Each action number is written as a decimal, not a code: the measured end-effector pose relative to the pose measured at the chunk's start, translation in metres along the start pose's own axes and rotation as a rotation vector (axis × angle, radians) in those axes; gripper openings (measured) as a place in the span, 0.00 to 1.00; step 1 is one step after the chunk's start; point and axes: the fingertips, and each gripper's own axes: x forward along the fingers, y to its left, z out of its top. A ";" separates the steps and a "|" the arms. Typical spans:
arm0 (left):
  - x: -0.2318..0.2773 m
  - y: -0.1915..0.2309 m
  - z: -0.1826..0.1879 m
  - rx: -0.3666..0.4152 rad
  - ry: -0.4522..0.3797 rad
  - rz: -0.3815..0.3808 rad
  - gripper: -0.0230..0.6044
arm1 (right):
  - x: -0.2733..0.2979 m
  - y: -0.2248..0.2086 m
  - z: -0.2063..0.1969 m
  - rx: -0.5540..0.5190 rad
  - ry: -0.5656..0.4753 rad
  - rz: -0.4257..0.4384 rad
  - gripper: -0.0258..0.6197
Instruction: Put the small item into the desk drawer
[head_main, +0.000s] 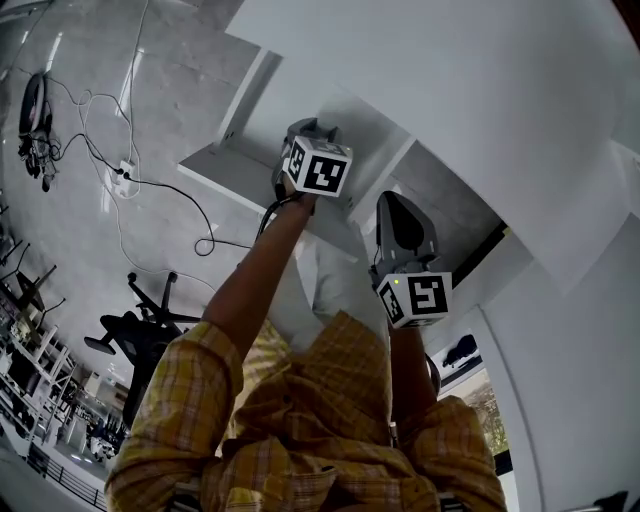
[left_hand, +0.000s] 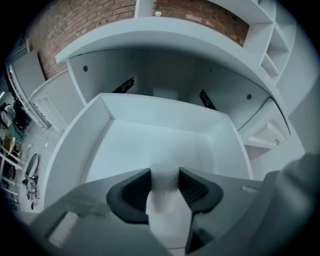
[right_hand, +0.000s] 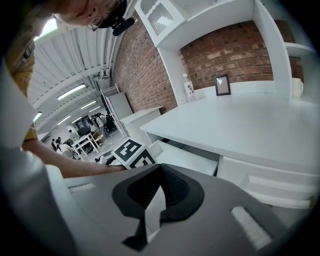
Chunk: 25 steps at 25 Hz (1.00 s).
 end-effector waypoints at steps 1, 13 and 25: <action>0.003 0.000 -0.002 -0.003 0.007 0.000 0.33 | 0.001 -0.001 -0.001 0.002 0.001 0.000 0.04; 0.024 0.006 -0.015 -0.033 0.060 0.006 0.33 | -0.001 -0.005 -0.011 0.008 0.026 0.004 0.04; 0.008 0.005 -0.002 -0.047 0.019 0.000 0.37 | -0.008 0.002 -0.010 0.000 0.008 0.006 0.04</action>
